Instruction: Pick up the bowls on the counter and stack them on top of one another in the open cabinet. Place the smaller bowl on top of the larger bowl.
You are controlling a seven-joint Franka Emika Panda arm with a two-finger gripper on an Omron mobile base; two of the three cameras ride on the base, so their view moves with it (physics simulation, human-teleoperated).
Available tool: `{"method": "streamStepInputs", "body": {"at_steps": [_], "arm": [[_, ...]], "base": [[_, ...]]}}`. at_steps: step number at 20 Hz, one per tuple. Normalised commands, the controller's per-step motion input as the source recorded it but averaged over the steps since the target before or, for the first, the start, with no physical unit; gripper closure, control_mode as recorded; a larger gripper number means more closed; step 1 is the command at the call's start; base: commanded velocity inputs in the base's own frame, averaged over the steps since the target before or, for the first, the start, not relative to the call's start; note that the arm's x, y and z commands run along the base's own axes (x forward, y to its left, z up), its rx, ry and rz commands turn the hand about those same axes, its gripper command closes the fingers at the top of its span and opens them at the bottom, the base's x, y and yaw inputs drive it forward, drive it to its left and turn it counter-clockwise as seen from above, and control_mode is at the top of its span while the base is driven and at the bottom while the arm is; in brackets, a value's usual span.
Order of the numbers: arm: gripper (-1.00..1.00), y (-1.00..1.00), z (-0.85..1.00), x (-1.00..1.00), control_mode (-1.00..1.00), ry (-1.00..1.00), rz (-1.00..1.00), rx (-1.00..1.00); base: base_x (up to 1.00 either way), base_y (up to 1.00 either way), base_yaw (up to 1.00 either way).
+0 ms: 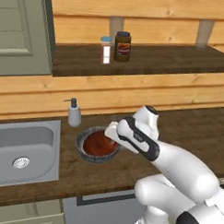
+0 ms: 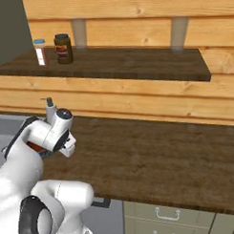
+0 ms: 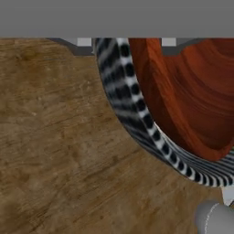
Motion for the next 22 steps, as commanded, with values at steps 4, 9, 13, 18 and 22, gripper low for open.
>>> {"method": "streamStepInputs", "body": {"at_steps": [4,9,13,18,22], "arm": [[1.00,-0.42,0.69,-0.31,-1.00,0.00,-0.19,0.00],[1.00,-0.47,0.60,-0.22,-1.00,-0.02,-0.25,0.00],[1.00,-0.47,0.60,-0.07,-1.00,-0.08,-0.39,0.00],[1.00,-0.60,0.68,-0.15,-1.00,-0.04,-0.35,0.05],[1.00,-0.58,0.78,-0.26,-1.00,-0.06,-0.25,0.09]], "base": [[0.00,0.00,0.00],[0.00,0.00,0.00],[0.00,0.00,0.00],[0.00,0.00,0.00],[0.00,0.00,0.00]]}}
